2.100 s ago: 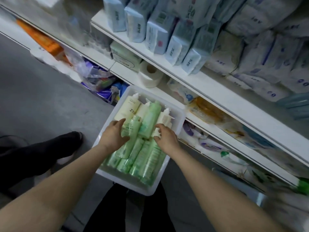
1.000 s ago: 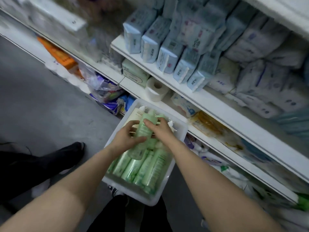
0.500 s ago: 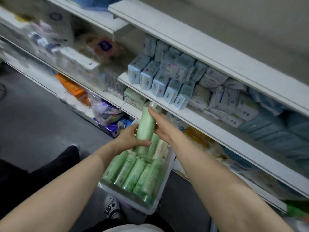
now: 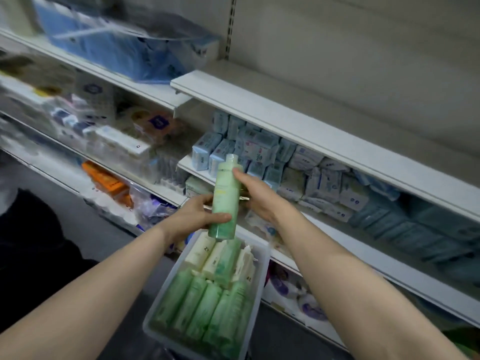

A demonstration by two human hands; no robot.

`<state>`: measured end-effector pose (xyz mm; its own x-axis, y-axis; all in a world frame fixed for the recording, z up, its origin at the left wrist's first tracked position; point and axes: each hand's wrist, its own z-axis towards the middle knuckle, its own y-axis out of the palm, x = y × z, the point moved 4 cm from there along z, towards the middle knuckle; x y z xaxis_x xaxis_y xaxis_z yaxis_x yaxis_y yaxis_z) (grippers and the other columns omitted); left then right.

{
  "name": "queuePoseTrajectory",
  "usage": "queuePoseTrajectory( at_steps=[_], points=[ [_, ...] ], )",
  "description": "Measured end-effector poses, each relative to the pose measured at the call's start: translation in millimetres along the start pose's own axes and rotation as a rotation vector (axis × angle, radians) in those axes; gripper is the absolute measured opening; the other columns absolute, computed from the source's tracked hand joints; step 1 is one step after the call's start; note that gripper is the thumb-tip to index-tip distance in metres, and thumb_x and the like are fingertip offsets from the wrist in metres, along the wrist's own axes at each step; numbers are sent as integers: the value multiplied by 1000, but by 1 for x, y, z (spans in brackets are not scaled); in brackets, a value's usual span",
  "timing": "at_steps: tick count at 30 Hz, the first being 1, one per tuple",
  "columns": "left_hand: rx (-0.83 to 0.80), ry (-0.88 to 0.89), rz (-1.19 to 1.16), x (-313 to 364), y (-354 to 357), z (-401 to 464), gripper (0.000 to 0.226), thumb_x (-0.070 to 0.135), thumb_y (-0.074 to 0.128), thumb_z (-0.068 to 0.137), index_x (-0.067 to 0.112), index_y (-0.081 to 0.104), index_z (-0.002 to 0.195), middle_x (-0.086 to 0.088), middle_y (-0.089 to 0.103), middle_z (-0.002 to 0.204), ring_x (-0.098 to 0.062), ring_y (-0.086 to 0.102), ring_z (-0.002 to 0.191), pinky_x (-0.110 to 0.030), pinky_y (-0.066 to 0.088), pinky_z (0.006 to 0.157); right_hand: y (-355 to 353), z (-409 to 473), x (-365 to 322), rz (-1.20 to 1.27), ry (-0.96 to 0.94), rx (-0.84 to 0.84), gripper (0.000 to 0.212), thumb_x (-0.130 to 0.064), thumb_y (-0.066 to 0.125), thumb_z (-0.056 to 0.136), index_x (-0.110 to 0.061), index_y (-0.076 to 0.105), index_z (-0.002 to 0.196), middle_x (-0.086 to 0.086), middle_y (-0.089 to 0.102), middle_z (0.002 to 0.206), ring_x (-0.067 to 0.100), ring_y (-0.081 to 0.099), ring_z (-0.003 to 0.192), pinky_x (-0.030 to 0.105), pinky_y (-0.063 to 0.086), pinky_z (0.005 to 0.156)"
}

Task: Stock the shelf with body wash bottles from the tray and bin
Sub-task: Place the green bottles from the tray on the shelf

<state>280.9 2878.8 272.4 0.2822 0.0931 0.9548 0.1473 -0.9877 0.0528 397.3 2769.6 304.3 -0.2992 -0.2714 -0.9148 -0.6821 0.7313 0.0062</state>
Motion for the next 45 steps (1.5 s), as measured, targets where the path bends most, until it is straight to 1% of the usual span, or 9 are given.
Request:
queuePoseTrajectory(
  at_steps=[2, 6, 13, 19, 23, 27, 32, 37, 45],
  points=[
    [57, 79, 43, 16, -5, 4, 69, 23, 88, 68, 14, 56, 128, -5, 70, 115, -23, 69, 100, -40, 58, 84, -2, -3, -13, -102, -54, -5, 42, -45, 62, 94, -16, 61, 126, 6, 70, 118, 25, 67, 110, 46, 53, 99],
    [128, 218, 189, 56, -12, 7, 63, 26, 87, 69, 18, 58, 124, 1, 69, 112, -13, 66, 96, -26, 55, 74, -7, -10, -48, -59, -165, 46, 54, -39, 67, 93, -11, 50, 136, 10, 65, 128, 23, 69, 109, 35, 60, 83],
    [228, 361, 238, 130, -34, 19, 68, 24, 89, 66, 18, 58, 126, 1, 67, 113, -16, 66, 100, -35, 58, 83, 3, -14, -112, -200, -316, 36, 56, -45, 71, 87, -17, 55, 133, 3, 67, 126, 20, 70, 108, 45, 58, 92],
    [286, 396, 288, 188, -51, 30, 97, 54, 86, 42, 21, 57, 128, 2, 68, 113, -15, 66, 102, -40, 58, 86, -2, 3, -169, -163, -385, 74, 62, -40, 76, 84, -9, 52, 132, 11, 66, 123, 25, 71, 104, 46, 59, 89],
    [264, 395, 290, 214, -50, 44, 66, 31, 88, 67, 14, 61, 125, 1, 70, 111, -13, 68, 99, -29, 58, 81, -12, 16, -195, -120, -381, 47, 53, -33, 70, 92, -7, 50, 133, 12, 66, 122, 24, 72, 99, 32, 60, 73],
    [190, 355, 332, 231, -48, 65, 40, 21, 80, 78, 11, 67, 115, 0, 74, 103, -12, 71, 92, -21, 56, 78, -32, 30, -220, -109, -399, 62, 49, -28, 67, 94, -7, 49, 135, 10, 68, 121, 24, 72, 101, 32, 60, 74],
    [280, 412, 417, 257, -68, 117, 46, 25, 82, 76, 12, 66, 117, 3, 73, 102, -8, 69, 89, -23, 55, 81, -45, 69, -247, -79, -406, 102, 52, -20, 70, 92, -4, 48, 136, 15, 66, 125, 26, 71, 103, 32, 60, 81],
    [269, 428, 452, 269, -95, 174, 59, 21, 84, 72, 12, 60, 125, 1, 69, 112, -12, 67, 98, -27, 53, 86, -49, 119, -257, -153, -364, 233, 62, -13, 79, 83, -21, 47, 136, 11, 68, 120, 25, 72, 97, 33, 62, 75],
    [240, 401, 342, 283, -138, 262, 61, 12, 81, 76, 10, 56, 131, -6, 64, 125, -21, 63, 106, -29, 50, 90, -45, 201, -286, -306, -422, 420, 65, -15, 77, 85, -15, 42, 140, 0, 60, 104, 22, 64, 93, 41, 59, 82]
  ],
)
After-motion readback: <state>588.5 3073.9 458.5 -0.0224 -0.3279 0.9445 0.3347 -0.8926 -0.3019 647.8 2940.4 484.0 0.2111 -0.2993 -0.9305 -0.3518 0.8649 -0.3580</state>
